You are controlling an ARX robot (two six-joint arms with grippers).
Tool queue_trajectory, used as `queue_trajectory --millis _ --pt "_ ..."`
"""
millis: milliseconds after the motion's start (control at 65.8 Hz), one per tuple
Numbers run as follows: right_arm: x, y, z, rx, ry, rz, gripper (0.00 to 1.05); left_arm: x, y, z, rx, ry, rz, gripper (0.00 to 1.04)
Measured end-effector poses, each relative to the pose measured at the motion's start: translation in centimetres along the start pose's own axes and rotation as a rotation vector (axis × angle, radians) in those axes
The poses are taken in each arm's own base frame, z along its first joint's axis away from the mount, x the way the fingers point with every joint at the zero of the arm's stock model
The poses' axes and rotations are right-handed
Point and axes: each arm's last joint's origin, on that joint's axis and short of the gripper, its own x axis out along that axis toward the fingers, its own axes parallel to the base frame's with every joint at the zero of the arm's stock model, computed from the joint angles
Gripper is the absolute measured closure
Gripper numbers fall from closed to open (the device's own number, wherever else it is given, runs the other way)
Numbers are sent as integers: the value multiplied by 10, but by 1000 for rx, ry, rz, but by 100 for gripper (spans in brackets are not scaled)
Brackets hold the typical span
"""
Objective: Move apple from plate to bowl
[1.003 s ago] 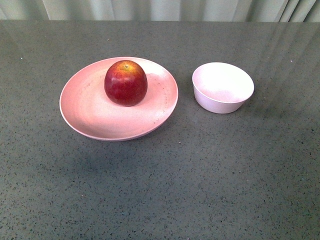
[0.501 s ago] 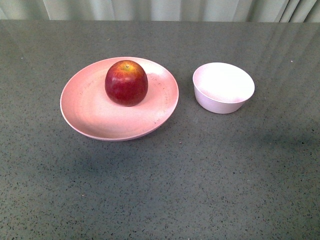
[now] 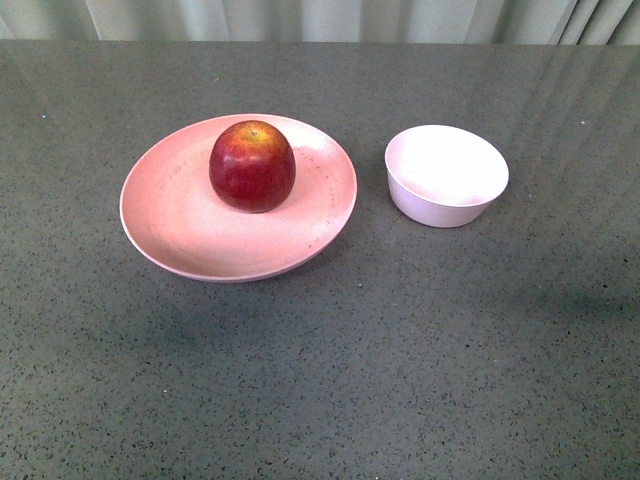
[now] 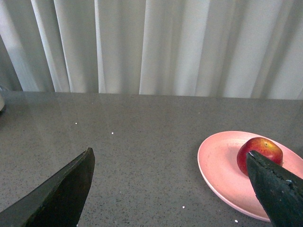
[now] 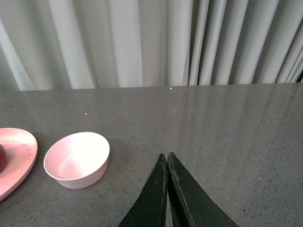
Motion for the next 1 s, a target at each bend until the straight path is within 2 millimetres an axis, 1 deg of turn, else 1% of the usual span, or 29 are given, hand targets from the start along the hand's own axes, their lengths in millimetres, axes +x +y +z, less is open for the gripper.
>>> queue_trajectory --millis 471,896,1003 --pt "-16 0 3 0 -10 0 103 0 0 0 0 0 0 9" --pt "-25 0 2 0 -9 0 103 0 0 0 0 0 0 9" --pt "-34 0 -2 0 19 -1 103 0 0 0 0 0 0 9"
